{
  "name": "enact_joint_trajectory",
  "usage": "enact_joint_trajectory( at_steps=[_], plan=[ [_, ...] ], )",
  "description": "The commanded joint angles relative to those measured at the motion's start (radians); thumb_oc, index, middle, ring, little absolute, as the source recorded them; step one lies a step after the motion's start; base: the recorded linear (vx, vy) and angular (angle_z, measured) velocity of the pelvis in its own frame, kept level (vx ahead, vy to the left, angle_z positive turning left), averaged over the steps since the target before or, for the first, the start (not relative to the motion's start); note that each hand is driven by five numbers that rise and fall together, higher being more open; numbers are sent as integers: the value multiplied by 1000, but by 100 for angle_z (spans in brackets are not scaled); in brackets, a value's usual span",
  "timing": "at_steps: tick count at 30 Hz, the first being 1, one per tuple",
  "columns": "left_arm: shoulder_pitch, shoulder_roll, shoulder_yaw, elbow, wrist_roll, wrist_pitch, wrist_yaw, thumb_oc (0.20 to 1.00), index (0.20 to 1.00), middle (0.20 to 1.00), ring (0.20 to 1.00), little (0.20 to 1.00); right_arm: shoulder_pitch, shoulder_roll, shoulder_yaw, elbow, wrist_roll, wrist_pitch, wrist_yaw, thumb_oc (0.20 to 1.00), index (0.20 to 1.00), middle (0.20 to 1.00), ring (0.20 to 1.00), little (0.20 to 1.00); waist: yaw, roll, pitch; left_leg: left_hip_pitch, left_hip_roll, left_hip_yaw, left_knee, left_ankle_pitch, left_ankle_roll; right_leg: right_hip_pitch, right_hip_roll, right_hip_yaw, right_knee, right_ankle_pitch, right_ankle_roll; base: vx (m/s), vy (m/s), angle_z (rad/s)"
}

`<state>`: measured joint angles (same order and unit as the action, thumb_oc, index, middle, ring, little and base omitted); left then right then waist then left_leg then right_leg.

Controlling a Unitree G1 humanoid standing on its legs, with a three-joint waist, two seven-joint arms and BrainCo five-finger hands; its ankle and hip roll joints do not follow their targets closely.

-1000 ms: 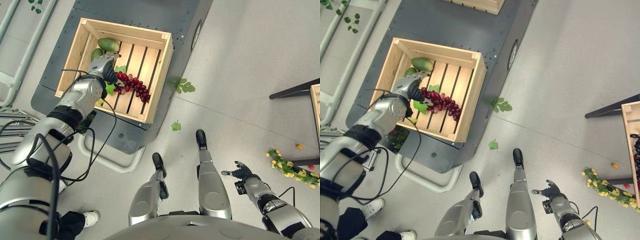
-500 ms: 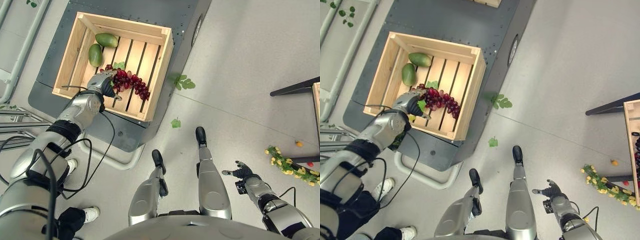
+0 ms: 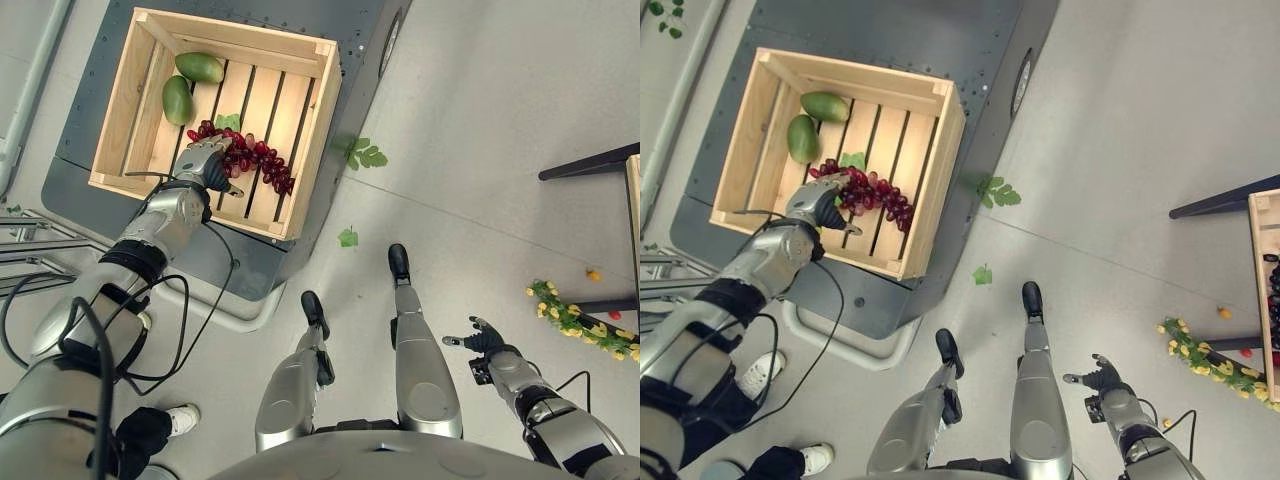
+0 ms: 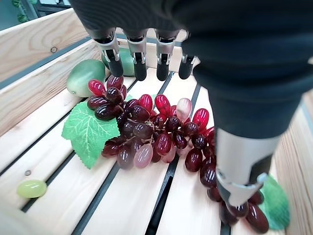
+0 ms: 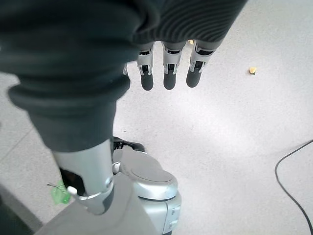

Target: Pick up the fruits from the basket on one side to the basket on the other side

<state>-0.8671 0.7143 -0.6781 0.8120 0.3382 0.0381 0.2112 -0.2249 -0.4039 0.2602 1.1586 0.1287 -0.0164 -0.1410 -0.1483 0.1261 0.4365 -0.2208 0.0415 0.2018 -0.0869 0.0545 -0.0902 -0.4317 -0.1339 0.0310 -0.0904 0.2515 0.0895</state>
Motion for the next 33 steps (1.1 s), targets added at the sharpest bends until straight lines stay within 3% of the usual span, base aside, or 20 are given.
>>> enact_joint_trajectory(
  at_steps=[1,33],
  plan=[
    [-83,33,65,64,-1,19,68,1000,1000,1000,1000,1000,19,6,13,2,-2,-13,-20,1000,1000,1000,1000,1000,3,-48,3,-141,-51,-46,27,49,14,21,-22,-32,3,-103,81,16,-6,-8],
    [-249,12,-35,286,64,62,137,1000,1000,1000,1000,1000,15,24,55,6,38,-51,-55,1000,1000,1000,1000,1000,-14,-82,18,-214,-49,-35,34,57,15,-51,-20,-16,3,-81,86,2,0,-1]
  ],
)
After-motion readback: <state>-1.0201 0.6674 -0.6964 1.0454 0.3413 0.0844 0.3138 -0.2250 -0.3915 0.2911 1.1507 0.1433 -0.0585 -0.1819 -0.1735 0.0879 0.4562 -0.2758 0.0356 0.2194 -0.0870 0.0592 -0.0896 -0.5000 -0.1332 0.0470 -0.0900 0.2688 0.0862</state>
